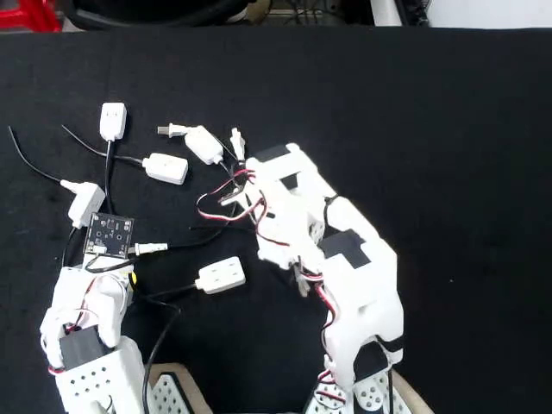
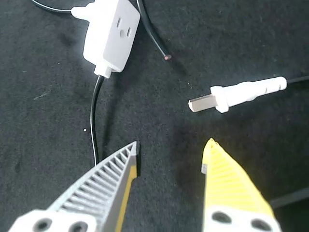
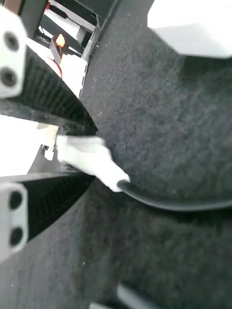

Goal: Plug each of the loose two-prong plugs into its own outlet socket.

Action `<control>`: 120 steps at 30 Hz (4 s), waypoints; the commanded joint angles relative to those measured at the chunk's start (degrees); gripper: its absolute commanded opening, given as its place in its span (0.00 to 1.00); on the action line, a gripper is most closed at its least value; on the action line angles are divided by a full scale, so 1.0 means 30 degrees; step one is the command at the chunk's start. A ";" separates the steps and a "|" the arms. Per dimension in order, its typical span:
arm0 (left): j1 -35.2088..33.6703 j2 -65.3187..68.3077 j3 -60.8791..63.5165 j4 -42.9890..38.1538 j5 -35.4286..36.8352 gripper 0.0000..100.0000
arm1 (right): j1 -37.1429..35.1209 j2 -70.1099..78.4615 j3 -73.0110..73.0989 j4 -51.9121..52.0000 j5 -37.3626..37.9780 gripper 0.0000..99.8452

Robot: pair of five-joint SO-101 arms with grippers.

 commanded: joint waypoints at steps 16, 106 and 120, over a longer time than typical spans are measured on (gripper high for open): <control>0.0220 -0.0205 0.0366 0.0059 -0.0088 0.22 | -0.0440 0.2593 -0.4322 0.0293 -0.0059 0.17; 0.4059 -0.0264 -0.5905 -0.2960 1.0901 0.22 | -0.7443 -2.9055 1.3641 -1.4593 -0.9641 0.01; 1.3348 -0.0264 -0.8044 -0.1905 1.0432 0.22 | -0.8117 -2.9465 1.8007 -1.7319 -0.8879 0.01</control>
